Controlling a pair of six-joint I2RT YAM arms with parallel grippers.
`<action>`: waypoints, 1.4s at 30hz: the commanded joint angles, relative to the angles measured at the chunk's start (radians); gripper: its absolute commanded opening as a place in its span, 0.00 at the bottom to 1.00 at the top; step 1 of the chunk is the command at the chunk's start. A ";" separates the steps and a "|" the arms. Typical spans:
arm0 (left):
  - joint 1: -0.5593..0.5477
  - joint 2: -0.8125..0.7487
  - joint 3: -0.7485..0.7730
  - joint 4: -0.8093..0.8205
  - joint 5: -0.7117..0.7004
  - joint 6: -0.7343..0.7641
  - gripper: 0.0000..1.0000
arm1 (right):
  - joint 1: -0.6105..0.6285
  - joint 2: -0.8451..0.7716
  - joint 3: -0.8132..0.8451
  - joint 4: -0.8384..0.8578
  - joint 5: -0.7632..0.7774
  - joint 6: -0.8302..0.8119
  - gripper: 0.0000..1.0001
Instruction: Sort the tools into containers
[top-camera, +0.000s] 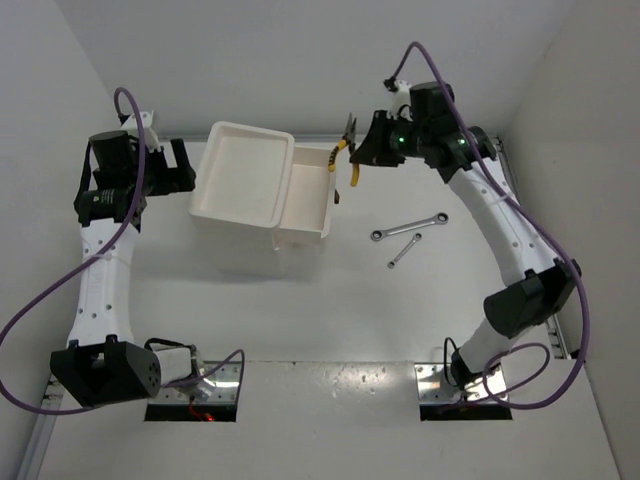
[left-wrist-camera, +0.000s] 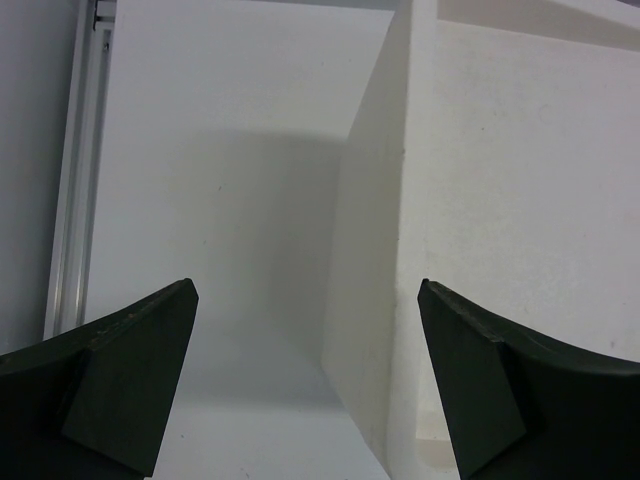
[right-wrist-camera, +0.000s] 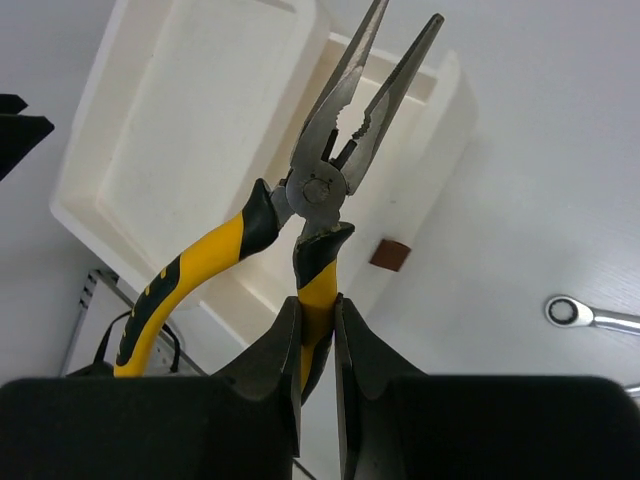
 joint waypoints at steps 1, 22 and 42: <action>-0.013 -0.025 0.000 0.036 0.002 -0.023 0.99 | 0.061 0.052 0.076 0.036 0.074 0.052 0.00; -0.013 -0.016 -0.029 0.036 -0.007 -0.014 0.99 | 0.201 0.246 0.108 0.046 0.086 0.042 0.00; -0.013 0.004 -0.017 0.036 0.065 0.004 0.99 | 0.193 0.128 0.103 0.225 -0.029 -0.038 0.61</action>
